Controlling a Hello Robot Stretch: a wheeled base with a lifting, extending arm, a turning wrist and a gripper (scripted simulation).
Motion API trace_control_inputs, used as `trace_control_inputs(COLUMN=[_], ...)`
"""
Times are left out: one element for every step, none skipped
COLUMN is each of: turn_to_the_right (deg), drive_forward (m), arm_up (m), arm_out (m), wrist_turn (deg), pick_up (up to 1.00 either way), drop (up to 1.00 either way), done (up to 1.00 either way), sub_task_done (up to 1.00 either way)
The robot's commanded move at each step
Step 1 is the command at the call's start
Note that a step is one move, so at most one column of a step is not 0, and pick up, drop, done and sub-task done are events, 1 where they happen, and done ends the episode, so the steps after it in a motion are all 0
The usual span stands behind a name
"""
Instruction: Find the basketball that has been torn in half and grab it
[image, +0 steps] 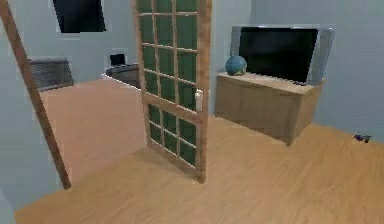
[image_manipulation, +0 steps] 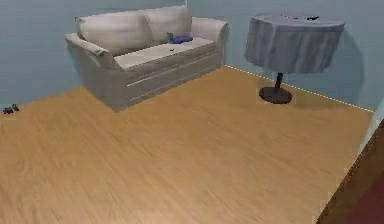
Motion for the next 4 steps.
trace_control_inputs(turn_to_the_right=[3.0,0.0,-45.0,-3.0], drive_forward=[0.0,0.65,0.0,0.0], arm_up=[0.0,0.0,0.0,0.0], arm_out=[0.0,0.0,0.0,0.0], wrist_turn=[0.0,0.0,0.0,0.0], pick_up=[0.0,0.0,0.0,0.0], drop=[0.0,0.0,0.0,0.0], done=[0.0,0.0,0.0,0.0], sub_task_done=[0.0,0.0,0.0,0.0])
